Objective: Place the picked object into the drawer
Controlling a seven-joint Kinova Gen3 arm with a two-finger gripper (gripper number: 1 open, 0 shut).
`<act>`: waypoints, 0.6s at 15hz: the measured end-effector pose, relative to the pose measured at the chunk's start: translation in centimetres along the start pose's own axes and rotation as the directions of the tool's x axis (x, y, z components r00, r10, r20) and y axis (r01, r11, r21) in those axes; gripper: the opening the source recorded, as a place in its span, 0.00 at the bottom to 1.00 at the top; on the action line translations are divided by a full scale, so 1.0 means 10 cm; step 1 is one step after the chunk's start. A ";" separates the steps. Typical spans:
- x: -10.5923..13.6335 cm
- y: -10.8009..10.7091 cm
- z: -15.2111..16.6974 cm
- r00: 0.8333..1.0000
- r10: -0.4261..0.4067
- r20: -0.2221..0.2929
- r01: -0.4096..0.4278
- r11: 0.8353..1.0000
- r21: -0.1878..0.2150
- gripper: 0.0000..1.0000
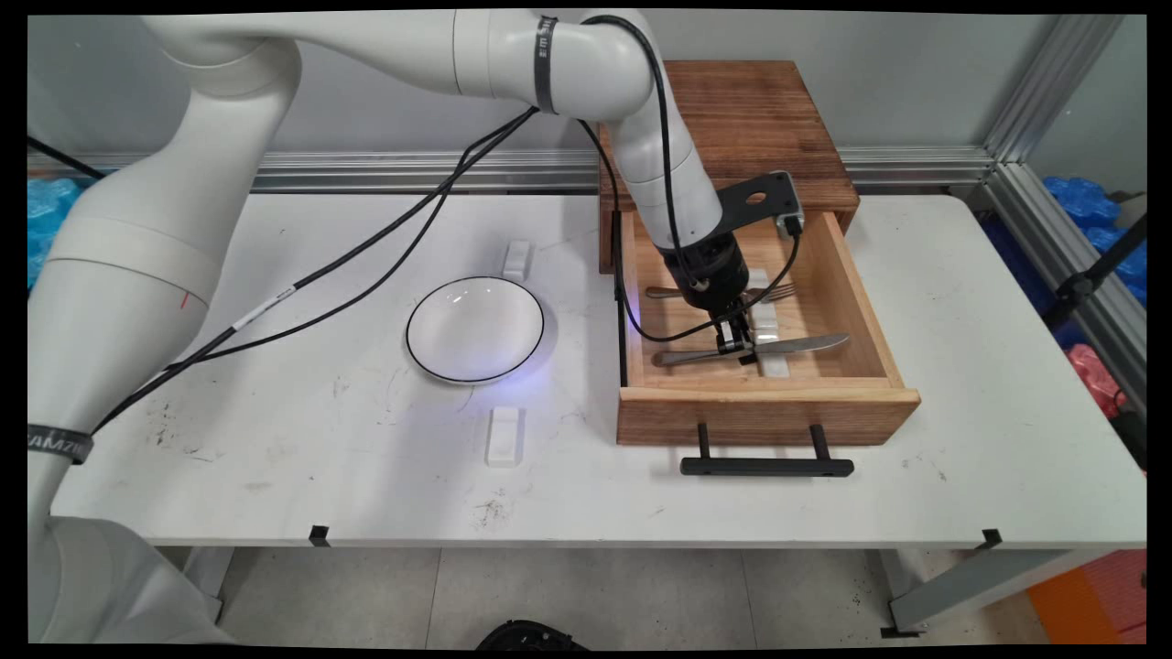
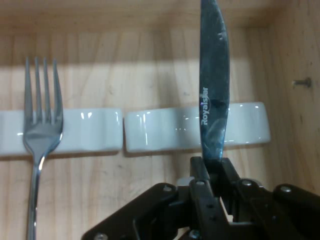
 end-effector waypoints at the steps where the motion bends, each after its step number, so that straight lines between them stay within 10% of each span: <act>1: 0.00 0.00 0.00 1.000 -0.001 0.000 0.001 1.000 0.000 0.00; 9: -0.02 0.00 0.02 1.000 -0.006 -0.005 0.006 1.000 -0.002 0.00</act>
